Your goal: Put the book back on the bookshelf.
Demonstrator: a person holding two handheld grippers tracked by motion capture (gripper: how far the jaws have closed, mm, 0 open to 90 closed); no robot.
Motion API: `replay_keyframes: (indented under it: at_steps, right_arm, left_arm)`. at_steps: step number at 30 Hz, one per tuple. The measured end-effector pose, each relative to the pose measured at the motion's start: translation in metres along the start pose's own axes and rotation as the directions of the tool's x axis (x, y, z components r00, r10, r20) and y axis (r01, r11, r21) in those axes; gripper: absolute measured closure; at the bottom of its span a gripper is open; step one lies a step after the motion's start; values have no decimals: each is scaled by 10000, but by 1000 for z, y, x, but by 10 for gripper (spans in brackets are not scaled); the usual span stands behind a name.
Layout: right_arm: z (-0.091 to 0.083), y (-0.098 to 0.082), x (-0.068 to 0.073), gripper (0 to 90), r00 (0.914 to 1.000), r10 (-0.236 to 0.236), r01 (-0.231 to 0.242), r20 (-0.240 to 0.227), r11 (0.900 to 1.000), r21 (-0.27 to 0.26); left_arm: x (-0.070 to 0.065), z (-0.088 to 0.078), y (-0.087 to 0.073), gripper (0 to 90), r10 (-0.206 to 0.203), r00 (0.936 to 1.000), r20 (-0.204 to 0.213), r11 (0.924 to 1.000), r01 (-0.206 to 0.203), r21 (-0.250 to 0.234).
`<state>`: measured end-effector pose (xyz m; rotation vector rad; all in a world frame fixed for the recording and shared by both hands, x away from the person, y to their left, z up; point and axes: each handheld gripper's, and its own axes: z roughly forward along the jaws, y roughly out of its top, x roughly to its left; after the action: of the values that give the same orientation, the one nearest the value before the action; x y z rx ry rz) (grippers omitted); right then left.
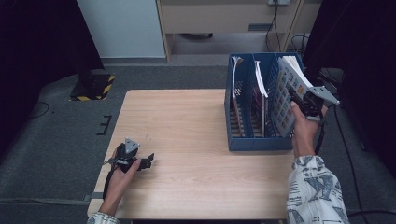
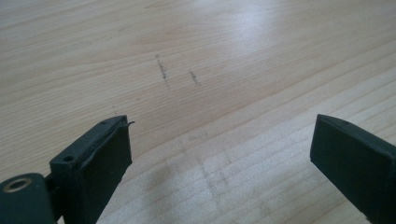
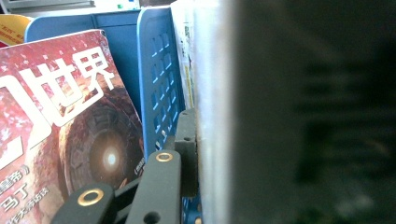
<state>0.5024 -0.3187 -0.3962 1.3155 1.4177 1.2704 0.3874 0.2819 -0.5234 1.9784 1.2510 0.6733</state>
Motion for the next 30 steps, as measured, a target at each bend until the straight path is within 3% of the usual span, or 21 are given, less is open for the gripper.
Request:
replay_keyframes:
  at_steps: [7, 12, 18, 30]
  right_arm:
    - [10, 0, 5, 732, 10000, -59, 59, 2, 10000, -55]
    - [12, -6, 5, 732, 9998, 192, -193, 81, 9998, 34]
    - [14, -8, 9, 731, 9992, -349, 349, 175, 9994, 12]
    - [16, -9, 7, 732, 9989, -447, 447, 144, 9990, -44]
  left_arm:
    - [3, 0, -1, 50, -82, 9999, -80, 10000, 82, 23]
    - [2, 1, -2, 50, -91, 10000, 16, 9999, 91, 102]
    - [0, 0, 0, 50, -1, 10000, -3, 10000, 1, 28]
    - [3, 1, -1, 50, -92, 9999, -43, 9999, 92, 43]
